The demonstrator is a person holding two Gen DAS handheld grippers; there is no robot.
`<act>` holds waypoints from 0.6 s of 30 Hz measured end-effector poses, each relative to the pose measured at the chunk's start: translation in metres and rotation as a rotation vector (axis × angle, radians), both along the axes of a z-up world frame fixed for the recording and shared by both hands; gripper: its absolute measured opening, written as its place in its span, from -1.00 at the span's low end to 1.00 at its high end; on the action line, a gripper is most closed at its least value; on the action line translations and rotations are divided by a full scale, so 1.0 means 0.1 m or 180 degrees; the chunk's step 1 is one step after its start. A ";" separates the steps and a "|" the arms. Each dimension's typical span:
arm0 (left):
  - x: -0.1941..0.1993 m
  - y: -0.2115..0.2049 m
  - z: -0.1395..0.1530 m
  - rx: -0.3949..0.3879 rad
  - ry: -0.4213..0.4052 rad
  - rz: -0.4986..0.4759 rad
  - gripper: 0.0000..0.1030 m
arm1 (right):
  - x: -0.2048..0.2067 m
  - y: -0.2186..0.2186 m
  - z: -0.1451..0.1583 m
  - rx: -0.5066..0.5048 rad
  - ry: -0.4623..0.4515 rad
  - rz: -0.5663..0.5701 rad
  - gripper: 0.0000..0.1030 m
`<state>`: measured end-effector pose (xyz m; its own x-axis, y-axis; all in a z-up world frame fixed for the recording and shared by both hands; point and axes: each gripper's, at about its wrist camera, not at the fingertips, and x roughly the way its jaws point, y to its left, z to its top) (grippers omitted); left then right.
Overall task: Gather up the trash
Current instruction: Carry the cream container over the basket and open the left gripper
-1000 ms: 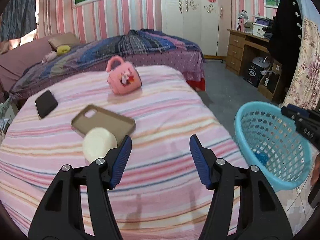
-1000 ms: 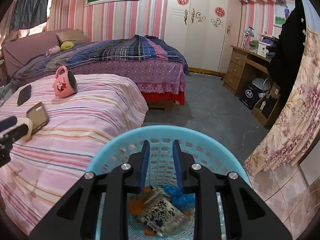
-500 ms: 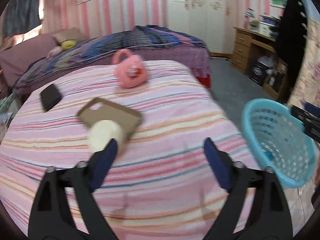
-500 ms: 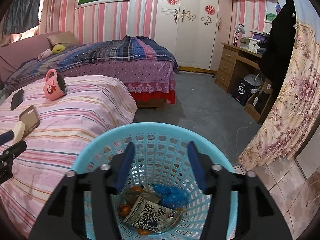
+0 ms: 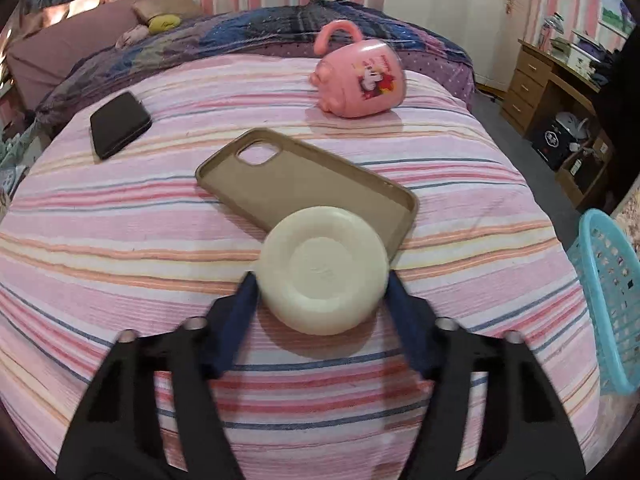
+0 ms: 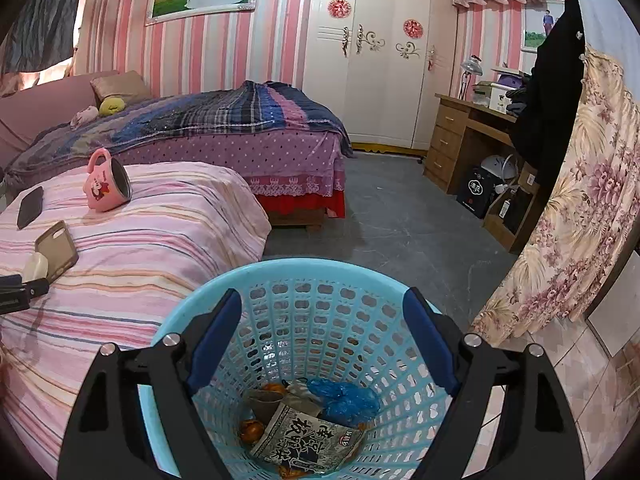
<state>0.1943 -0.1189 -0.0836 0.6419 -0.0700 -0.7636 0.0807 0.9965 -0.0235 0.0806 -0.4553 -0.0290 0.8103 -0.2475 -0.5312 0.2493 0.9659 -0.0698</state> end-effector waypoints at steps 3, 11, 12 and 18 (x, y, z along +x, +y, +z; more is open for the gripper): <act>-0.11 -0.05 0.04 0.0078 -0.0062 -0.0025 0.18 | -0.01 -0.03 0.01 0.0037 -0.0019 -0.0030 0.58; -0.43 -0.69 0.37 -0.0029 -0.0381 -0.0370 0.18 | -0.07 -0.16 0.03 0.0085 -0.0095 -0.0186 0.58; -0.47 -0.85 0.40 -0.0053 -0.0413 -0.0468 0.18 | -0.07 -0.17 0.02 0.0081 -0.0094 -0.0191 0.58; -0.64 -1.71 0.39 -0.0076 -0.0414 -0.0951 0.18 | -0.12 -0.32 0.05 0.0044 -0.0136 -0.0451 0.58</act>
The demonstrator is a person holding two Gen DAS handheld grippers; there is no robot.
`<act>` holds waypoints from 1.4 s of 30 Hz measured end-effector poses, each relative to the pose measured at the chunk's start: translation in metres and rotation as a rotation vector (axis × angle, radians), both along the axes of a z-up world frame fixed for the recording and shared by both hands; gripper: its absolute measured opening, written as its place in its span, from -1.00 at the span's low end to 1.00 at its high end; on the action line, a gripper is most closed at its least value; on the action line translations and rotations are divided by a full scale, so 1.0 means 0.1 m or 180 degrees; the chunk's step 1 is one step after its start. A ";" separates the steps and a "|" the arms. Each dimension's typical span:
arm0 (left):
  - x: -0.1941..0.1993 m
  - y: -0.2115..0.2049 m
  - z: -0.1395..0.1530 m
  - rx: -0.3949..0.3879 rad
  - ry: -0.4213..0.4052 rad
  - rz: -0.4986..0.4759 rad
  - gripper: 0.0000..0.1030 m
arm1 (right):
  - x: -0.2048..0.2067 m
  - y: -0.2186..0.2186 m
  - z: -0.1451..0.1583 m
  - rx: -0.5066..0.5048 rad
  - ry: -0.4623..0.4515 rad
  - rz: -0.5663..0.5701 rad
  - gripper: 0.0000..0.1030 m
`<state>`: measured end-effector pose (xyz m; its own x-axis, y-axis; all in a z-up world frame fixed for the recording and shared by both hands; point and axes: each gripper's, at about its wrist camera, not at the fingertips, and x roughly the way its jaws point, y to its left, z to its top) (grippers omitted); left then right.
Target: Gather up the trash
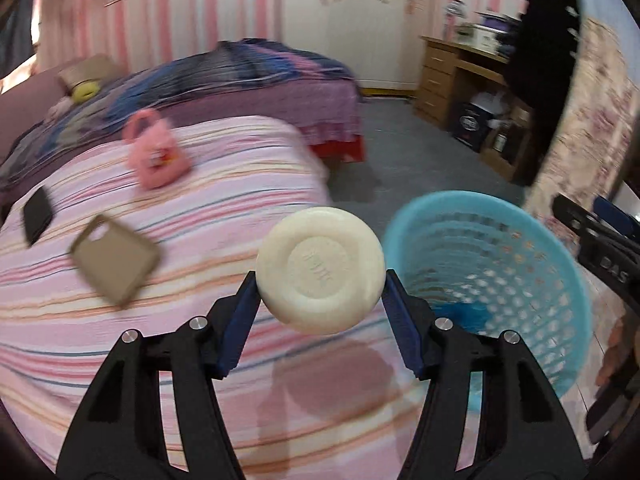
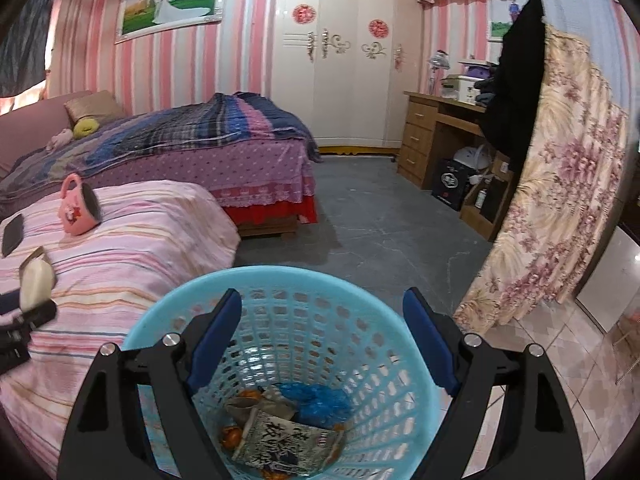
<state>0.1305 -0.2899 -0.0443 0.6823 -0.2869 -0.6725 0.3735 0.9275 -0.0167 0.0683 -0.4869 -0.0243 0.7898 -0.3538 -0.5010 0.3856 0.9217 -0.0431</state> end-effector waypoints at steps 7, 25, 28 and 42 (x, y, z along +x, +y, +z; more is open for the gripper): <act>-0.08 -0.61 -0.06 0.0041 -0.0017 -0.0281 0.18 | -0.15 -0.26 0.02 0.0155 -0.0137 -0.0298 0.58; -0.13 0.04 0.20 0.0079 -0.0410 0.0131 0.89 | -0.35 -0.36 -0.07 0.0206 -0.0185 -0.0234 0.78; -0.17 0.27 0.25 0.0083 -0.0450 0.0221 0.89 | -0.31 -0.29 -0.04 0.0202 -0.0148 -0.0150 0.81; -0.56 1.51 0.35 0.0213 -0.0628 0.0684 0.89 | -0.20 0.56 0.09 0.0234 -0.0060 0.0304 0.91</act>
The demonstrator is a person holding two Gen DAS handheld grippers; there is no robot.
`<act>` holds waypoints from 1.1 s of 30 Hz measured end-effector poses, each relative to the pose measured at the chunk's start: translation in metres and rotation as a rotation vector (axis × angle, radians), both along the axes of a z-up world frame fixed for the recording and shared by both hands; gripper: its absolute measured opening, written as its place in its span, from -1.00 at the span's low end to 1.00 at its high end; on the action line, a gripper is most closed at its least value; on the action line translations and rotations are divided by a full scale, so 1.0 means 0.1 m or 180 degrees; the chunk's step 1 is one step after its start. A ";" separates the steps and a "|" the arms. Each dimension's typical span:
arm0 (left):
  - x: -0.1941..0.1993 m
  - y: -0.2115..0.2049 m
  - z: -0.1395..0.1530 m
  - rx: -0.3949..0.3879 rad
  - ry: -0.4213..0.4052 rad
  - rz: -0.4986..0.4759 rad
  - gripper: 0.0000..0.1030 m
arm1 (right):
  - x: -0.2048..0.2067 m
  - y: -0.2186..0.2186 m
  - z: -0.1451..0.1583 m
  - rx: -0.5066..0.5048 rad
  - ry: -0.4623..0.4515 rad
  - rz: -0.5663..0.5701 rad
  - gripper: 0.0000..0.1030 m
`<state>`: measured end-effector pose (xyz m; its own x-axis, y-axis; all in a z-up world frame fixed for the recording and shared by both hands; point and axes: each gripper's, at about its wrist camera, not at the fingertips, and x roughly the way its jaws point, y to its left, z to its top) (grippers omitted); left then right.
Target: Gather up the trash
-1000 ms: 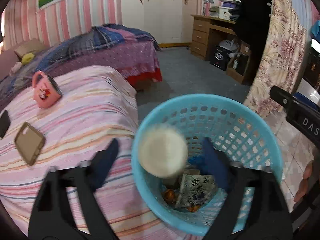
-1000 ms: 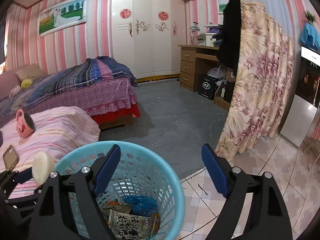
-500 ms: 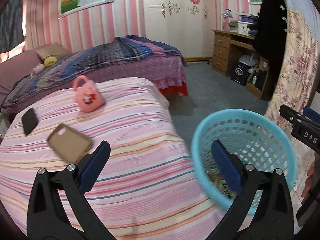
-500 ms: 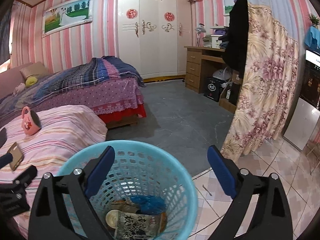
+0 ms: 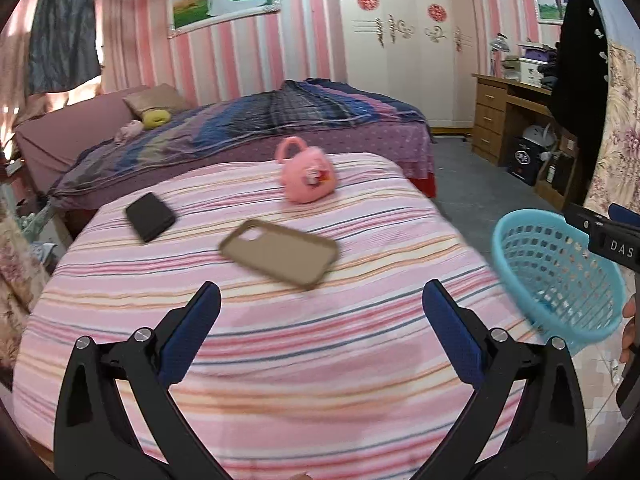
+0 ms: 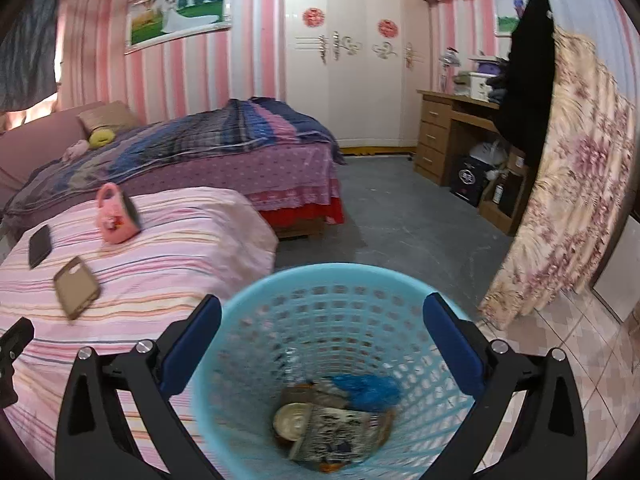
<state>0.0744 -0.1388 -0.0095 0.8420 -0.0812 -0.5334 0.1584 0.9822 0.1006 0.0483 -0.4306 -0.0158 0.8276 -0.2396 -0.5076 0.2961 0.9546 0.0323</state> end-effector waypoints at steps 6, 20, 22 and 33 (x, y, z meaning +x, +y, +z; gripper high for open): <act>-0.23 0.41 0.01 -0.0101 -0.0088 0.0116 0.89 | -0.18 0.57 0.01 -0.0076 -0.0016 0.0229 0.91; -0.48 0.54 0.03 -0.0169 -0.0232 0.0016 0.90 | -0.57 1.30 -0.04 -0.0200 -0.0108 0.0430 0.91; -0.50 0.55 0.05 -0.0152 -0.0239 0.0023 0.90 | -0.60 1.37 -0.03 -0.0253 -0.0133 0.0457 0.91; -0.53 0.62 0.15 -0.0238 -0.0317 0.0050 0.90 | -0.70 1.51 0.00 -0.0329 -0.0288 0.0494 0.91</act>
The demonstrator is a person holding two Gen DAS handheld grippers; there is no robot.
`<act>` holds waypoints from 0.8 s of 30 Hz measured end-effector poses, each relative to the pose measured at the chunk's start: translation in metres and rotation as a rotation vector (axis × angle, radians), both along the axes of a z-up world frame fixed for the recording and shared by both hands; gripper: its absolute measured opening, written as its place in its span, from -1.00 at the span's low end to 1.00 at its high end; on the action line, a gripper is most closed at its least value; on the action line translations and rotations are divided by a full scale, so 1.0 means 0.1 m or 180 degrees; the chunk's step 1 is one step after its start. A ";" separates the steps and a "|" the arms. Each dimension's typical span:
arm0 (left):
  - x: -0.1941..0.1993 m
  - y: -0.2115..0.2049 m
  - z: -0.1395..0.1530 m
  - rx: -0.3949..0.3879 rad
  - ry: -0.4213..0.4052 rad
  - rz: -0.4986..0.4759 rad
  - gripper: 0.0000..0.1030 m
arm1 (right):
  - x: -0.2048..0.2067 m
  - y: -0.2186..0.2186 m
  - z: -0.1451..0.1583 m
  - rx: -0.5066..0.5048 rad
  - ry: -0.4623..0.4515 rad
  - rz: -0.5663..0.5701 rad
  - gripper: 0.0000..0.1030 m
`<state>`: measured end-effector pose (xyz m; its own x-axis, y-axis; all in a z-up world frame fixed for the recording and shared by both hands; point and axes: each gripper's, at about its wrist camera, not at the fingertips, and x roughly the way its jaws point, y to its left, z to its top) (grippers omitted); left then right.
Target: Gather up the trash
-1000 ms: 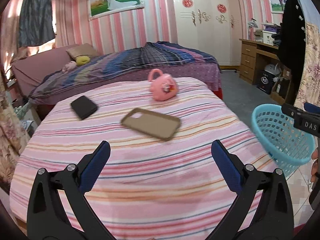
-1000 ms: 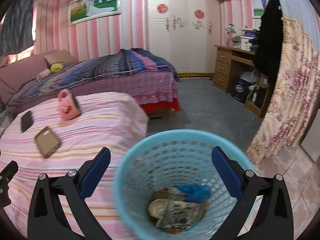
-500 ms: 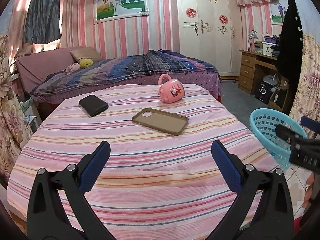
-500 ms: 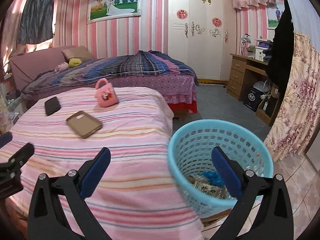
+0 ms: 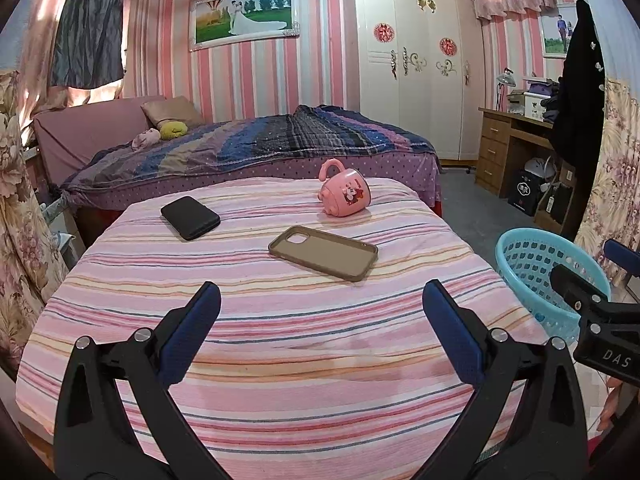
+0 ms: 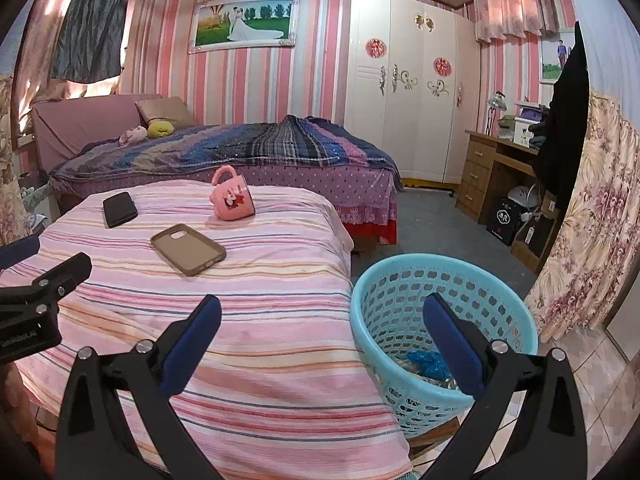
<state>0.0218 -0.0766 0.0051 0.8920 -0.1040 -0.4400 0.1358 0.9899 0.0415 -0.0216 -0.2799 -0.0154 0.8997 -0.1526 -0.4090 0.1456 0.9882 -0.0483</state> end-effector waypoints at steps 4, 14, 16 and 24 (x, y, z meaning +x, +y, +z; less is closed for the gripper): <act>-0.03 -0.02 0.01 0.0005 -0.0058 -0.0011 0.90 | -0.03 0.00 0.03 -0.0020 -0.0041 0.0025 0.91; 0.00 0.01 -0.01 -0.0001 -0.0047 0.0008 0.90 | -0.04 0.01 0.09 -0.0050 -0.0059 0.0050 0.91; 0.01 0.02 -0.01 -0.0015 -0.0032 0.0010 0.90 | -0.04 0.03 0.09 -0.0064 -0.0069 0.0056 0.91; 0.03 0.03 -0.03 -0.0025 -0.0009 0.0006 0.90 | -0.04 0.01 0.09 -0.0075 -0.0078 0.0056 0.91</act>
<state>0.0243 -0.0737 0.0020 0.8934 -0.1059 -0.4367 0.1340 0.9904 0.0339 -0.0255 -0.2785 -0.0066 0.9120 -0.1460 -0.3834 0.1297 0.9892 -0.0681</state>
